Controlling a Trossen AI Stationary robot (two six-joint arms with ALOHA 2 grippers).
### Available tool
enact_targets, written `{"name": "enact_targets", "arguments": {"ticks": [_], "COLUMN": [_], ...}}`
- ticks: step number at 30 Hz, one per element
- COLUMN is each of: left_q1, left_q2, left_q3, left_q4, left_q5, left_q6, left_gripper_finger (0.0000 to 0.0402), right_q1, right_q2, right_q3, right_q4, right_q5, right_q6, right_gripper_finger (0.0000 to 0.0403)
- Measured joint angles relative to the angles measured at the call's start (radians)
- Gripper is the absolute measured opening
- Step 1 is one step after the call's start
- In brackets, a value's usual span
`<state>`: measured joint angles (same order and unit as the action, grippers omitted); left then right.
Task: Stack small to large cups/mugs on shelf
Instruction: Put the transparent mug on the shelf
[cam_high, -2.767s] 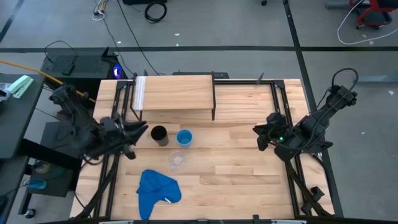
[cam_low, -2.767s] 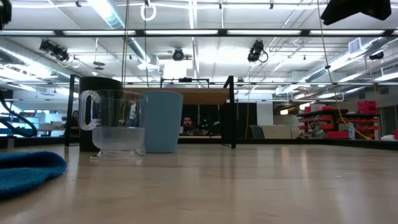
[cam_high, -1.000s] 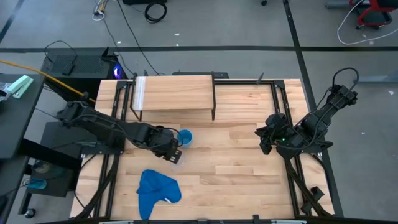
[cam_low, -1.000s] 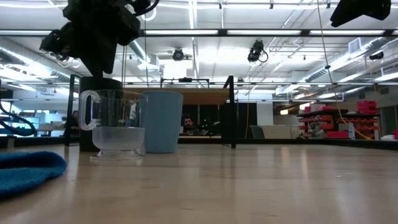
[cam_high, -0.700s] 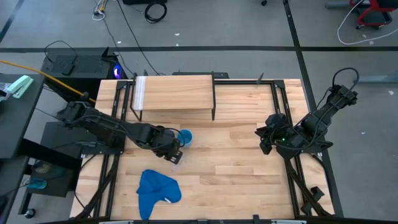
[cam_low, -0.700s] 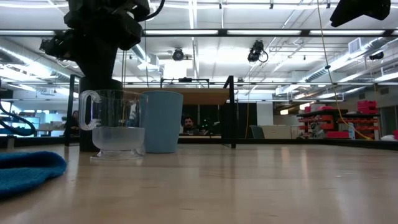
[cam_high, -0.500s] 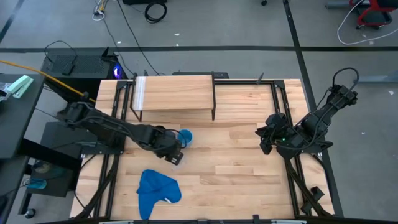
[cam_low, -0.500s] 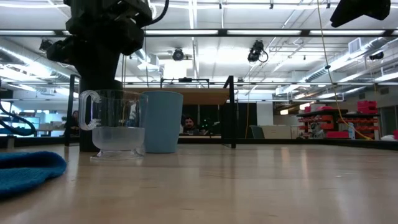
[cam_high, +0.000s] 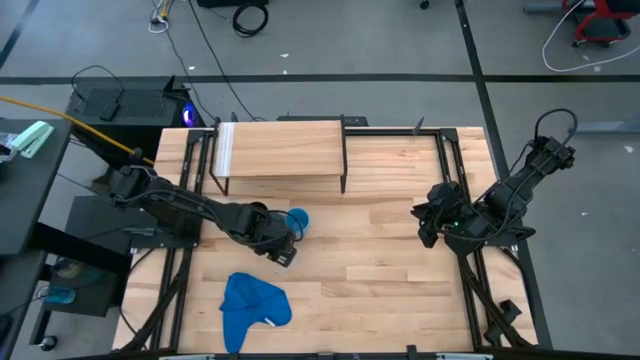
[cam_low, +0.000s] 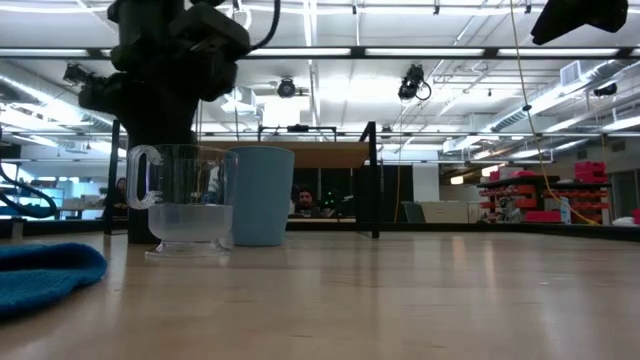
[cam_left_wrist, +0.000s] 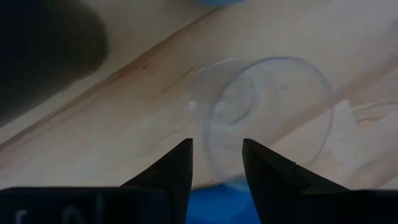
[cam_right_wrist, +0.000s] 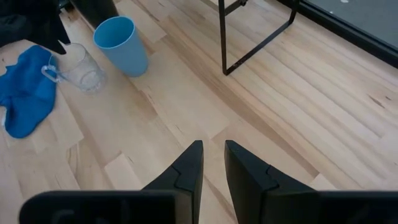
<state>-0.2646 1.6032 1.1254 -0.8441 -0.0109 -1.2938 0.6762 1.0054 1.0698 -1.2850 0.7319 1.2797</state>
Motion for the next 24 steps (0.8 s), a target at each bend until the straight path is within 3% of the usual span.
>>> {"name": "enact_targets", "arguments": {"ticks": [12,24], "left_q1": [0.014,0.015], "left_q2": [0.014,0.014], "left_q3": [-0.001,-0.001], "left_q4": [0.019,0.02], "left_q5": [-0.002,-0.002], "left_q6": [0.004,-0.001], "left_gripper_finger": [0.011,0.0016], "right_q1": [0.0,0.0], "right_q2": [0.0,0.0], "right_q3": [0.0,0.0], "right_q4": [0.0,0.0], "right_q5": [0.0,0.0], "right_q6": [0.0,0.0], "right_gripper_finger": [0.0073,0.0073]}}
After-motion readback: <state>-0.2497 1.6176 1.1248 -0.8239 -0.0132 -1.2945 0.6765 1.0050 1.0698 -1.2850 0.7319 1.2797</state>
